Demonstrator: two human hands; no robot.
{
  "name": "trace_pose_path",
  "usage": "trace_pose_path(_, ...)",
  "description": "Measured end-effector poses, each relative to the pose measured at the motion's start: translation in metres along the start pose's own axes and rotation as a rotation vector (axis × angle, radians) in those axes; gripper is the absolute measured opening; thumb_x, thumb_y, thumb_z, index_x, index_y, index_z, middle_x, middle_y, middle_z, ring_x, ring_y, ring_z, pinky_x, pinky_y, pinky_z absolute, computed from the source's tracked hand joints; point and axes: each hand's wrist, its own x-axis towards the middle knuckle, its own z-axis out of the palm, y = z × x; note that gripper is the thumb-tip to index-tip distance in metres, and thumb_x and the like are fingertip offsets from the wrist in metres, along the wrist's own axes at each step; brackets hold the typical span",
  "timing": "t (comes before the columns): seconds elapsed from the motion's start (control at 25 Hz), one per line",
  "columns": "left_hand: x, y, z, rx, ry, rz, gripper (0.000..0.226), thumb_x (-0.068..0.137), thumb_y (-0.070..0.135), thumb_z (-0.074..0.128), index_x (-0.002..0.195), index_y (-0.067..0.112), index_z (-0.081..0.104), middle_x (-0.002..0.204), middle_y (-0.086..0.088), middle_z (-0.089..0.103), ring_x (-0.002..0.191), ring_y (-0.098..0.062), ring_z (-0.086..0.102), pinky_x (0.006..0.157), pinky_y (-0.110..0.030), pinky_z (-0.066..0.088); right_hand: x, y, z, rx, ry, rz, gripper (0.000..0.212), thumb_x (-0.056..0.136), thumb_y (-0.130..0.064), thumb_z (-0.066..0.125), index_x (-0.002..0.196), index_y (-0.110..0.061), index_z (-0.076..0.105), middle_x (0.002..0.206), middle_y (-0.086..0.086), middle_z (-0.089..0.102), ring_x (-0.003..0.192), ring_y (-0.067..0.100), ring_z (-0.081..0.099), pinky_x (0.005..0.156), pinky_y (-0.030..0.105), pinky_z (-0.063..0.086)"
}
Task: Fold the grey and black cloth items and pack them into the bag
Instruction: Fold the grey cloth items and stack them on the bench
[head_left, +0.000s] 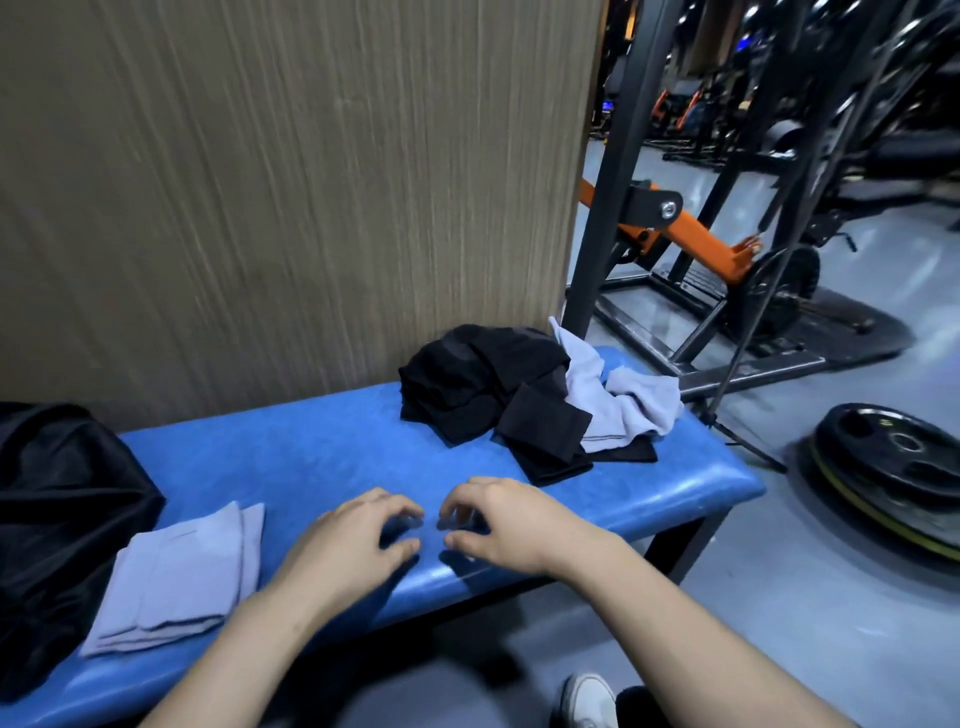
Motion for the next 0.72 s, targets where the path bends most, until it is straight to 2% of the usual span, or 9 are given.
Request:
trace_pose_path(0.08,0.009,0.014,0.010,0.005,-0.025,0.022,0.035,0.083,0.053,0.059,0.117,0.043,0.060,0.112,0.023,0.057,0.111,-0.002,0.056,0.096,-0.031,0.046,-0.005,0.012,-0.005,0.020,0.008,0.018,0.032,0.090,-0.044,0.063,0.118,-0.028,0.063,0.112,-0.003,0.063,0.103,0.017,0.060,0.092,0.033,0.047)
trace_pose_path(0.2,0.026,0.033,0.021,-0.041,0.034,0.057,0.029,0.087,0.046,0.061,0.115,0.042,0.060,0.110,0.024,0.057,0.111,-0.001,0.055,0.096,-0.029,0.046,-0.011,0.032,-0.017,0.080,0.036,0.070,0.032,0.090,-0.043,0.065,0.118,-0.028,0.063,0.111,-0.006,0.064,0.099,0.015,0.060,0.091,0.034,0.048)
trace_pose_path(0.44,0.049,0.078,0.032,0.000,0.129,0.119,0.028,0.093,0.043,0.054,0.121,0.039,0.058,0.121,0.020,0.054,0.118,-0.006,0.049,0.096,-0.028,0.041,-0.033,0.079,-0.042,0.237,0.161,0.180,0.025,0.087,-0.037,0.070,0.109,-0.027,0.067,0.099,-0.009,0.066,0.093,0.006,0.062,0.090,0.030,0.051)
trace_pose_path(0.72,0.075,0.123,0.054,0.021,0.231,0.221,0.026,0.094,0.037,0.054,0.119,0.038,0.058,0.115,0.019,0.053,0.106,-0.010,0.049,0.092,-0.029,0.043,-0.067,0.133,-0.061,0.232,0.264,0.341,0.021,0.088,-0.033,0.071,0.107,-0.025,0.068,0.099,-0.011,0.067,0.093,0.007,0.063,0.091,0.028,0.049)
